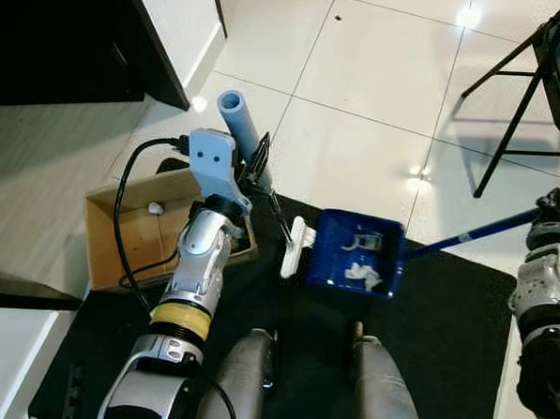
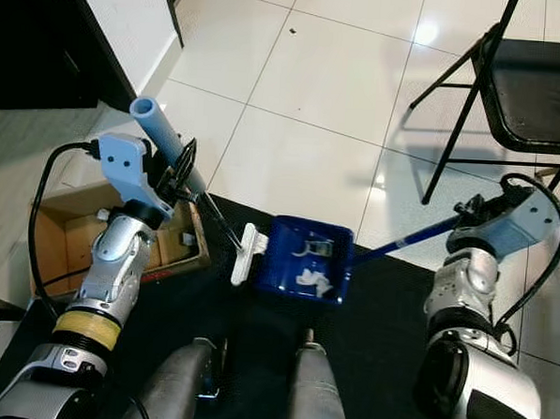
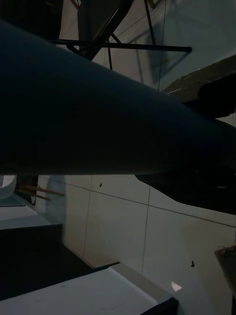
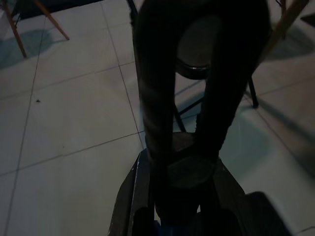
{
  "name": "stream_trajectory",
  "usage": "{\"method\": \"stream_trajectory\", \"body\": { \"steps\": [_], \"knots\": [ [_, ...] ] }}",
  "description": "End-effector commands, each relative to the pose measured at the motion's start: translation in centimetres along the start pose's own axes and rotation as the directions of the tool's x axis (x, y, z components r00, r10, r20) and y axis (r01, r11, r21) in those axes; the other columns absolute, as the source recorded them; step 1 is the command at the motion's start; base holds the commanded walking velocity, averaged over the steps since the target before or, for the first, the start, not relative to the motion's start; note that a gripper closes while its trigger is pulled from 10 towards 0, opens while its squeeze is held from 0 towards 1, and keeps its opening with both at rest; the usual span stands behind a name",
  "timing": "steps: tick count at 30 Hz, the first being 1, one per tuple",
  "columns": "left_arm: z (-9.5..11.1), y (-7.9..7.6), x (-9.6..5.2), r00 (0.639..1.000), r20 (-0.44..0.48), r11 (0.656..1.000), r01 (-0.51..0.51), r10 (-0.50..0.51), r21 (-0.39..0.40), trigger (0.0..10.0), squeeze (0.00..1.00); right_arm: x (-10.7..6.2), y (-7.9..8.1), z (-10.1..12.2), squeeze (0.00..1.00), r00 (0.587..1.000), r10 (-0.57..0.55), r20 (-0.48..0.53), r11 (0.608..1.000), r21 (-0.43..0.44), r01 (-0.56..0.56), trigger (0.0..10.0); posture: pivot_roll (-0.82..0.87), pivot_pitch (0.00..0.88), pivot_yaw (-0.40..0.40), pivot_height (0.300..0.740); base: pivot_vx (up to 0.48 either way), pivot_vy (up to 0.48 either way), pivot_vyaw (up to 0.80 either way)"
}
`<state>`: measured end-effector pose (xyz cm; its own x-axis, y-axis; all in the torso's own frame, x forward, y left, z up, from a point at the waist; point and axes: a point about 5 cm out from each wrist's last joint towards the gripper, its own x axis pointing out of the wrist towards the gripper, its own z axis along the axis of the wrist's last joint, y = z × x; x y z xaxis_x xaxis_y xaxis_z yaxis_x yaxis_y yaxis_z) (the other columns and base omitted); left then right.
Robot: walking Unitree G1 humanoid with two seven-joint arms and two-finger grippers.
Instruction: Sweep floor
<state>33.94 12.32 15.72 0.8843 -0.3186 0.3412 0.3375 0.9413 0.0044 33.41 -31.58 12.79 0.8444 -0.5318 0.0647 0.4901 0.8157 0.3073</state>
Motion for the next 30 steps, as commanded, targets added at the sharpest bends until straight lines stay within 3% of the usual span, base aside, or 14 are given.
{"method": "stream_trajectory", "body": {
  "steps": [1,18,24,30],
  "knots": [
    [-0.6,-0.4,-0.2,1.000,-0.017,1.000,0.009,-0.009,-0.022,10.0,0.00,-0.3,-0.5,-0.5,0.00,1.000,-0.009,-0.020,1.000,-0.014,0.008,10.0,0.09,0.387,0.036,0.740,0.000,0.000,0.00],
    [-0.9,-0.6,-0.1,0.999,-0.039,1.000,0.018,-0.018,-0.010,10.0,0.00,-0.5,0.3,-1.8,0.00,0.992,-0.032,-0.119,0.997,-0.070,0.024,10.0,0.09,0.381,0.031,0.740,0.000,0.000,0.00],
    [-0.9,-0.6,0.0,0.999,-0.037,1.000,0.021,-0.022,-0.009,10.0,0.00,-0.7,-1.6,-2.0,0.00,0.974,-0.171,-0.149,0.985,-0.046,0.166,10.0,0.09,0.379,0.034,0.740,0.000,0.000,0.00],
    [-0.8,-0.4,0.1,0.999,-0.035,1.000,0.022,-0.022,-0.008,10.0,0.00,-0.5,-2.2,-1.7,0.00,0.965,-0.214,-0.149,0.976,-0.060,0.208,10.0,0.09,0.381,0.036,0.740,0.000,0.000,0.00]
  ]
}}
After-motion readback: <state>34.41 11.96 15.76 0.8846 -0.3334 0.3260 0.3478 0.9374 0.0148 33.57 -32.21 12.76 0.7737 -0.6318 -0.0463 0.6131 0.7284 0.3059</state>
